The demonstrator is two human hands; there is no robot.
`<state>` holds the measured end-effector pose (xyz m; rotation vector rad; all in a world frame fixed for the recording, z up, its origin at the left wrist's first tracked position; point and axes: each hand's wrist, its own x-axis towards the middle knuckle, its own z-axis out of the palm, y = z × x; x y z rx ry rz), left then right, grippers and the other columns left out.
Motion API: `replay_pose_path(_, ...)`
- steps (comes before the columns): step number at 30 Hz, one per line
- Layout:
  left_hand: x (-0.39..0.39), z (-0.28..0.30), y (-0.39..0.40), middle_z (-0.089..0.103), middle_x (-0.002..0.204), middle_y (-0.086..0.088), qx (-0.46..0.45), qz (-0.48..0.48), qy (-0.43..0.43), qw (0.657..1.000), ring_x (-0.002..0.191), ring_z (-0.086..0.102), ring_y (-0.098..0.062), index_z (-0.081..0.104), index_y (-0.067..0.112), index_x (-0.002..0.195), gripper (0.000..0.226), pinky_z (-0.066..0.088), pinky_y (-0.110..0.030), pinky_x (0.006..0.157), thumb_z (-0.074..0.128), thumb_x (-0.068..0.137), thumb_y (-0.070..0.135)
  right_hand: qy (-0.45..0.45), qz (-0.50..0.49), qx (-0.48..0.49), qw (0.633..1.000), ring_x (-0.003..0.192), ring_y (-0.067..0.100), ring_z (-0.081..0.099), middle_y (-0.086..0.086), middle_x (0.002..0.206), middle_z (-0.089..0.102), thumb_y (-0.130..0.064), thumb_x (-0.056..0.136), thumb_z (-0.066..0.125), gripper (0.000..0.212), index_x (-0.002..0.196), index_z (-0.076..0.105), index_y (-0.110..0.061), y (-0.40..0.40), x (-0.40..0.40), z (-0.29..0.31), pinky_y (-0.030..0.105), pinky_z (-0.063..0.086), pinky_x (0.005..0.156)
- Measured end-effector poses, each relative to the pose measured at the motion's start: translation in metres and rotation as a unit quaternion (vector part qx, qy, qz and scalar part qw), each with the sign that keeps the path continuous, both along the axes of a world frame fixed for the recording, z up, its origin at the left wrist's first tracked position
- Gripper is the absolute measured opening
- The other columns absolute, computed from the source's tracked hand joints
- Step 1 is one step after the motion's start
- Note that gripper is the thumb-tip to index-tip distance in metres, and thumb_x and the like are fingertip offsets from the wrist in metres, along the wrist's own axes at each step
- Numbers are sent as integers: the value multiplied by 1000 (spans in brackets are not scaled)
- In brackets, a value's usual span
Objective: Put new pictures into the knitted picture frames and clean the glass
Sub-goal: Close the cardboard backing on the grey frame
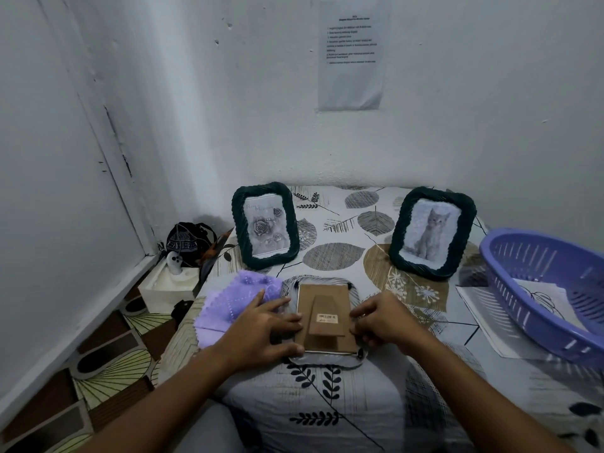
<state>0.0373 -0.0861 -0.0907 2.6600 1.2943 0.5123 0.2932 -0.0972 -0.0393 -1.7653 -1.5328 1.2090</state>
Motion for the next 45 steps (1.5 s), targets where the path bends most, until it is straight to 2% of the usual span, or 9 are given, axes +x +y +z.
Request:
replay_pose_path(8,-1,3,-1,47,139,18,-21,5,24,999,140,10,1,59,32,127,88,-4,-42,117,13,76,86,-17,2,8,1000,48,20,60,20,72,68,9,76,71,19,90,70,-4,3,0,-3,24,50,45)
replay_pose_path(13,-2,6,2,50,137,18,-36,-4,14,999,140,10,0,61,31,125,87,-3,-40,116,13,77,84,-44,5,73,996,59,15,62,8,76,69,-6,81,72,10,91,72,-7,4,0,-10,23,51,51)
replay_pose_path(17,-3,9,3,50,137,16,-56,-7,20,998,140,8,2,60,30,126,69,-5,-37,115,26,81,70,-47,10,149,988,98,15,58,2,108,62,-31,84,70,36,116,65,-14,5,-2,-20,29,48,81)
replay_pose_path(21,-5,11,5,49,139,16,-69,-14,21,997,140,5,3,60,29,127,67,-6,-35,114,26,80,61,-75,28,154,985,117,24,50,6,126,52,-51,75,71,65,130,56,-20,6,-5,-28,43,46,96)
replay_pose_path(23,-5,11,5,50,139,15,-77,-16,11,997,139,6,3,61,27,126,67,-5,-35,114,27,78,59,-86,27,153,984,118,24,48,6,129,51,-58,69,71,75,132,54,-23,7,-5,-30,48,45,97)
replay_pose_path(30,-8,10,6,49,138,17,-87,-18,-5,996,139,7,3,62,28,125,63,-5,-33,113,29,77,55,-143,34,165,975,121,21,43,2,131,45,-50,67,78,77,134,51,-24,5,-6,-35,42,43,97)
replay_pose_path(40,-7,9,7,49,138,18,-83,-21,-11,996,139,9,5,63,29,123,62,-4,-32,114,32,76,56,-143,37,178,973,119,19,43,0,129,46,-52,67,78,78,134,51,-23,7,-6,-36,41,44,97)
replay_pose_path(43,-6,9,8,55,134,15,-69,-15,-26,997,138,20,0,65,28,120,59,7,-35,116,37,76,55,-123,29,178,976,115,19,47,1,126,48,-51,73,74,70,132,52,-22,8,-5,-36,42,46,95)
replay_pose_path(45,-6,9,11,63,126,9,-35,4,-55,998,134,37,-5,68,25,116,55,25,-37,114,41,76,52,-116,19,196,973,111,18,50,3,124,50,-44,80,71,58,130,55,-19,10,-2,-34,39,47,93)
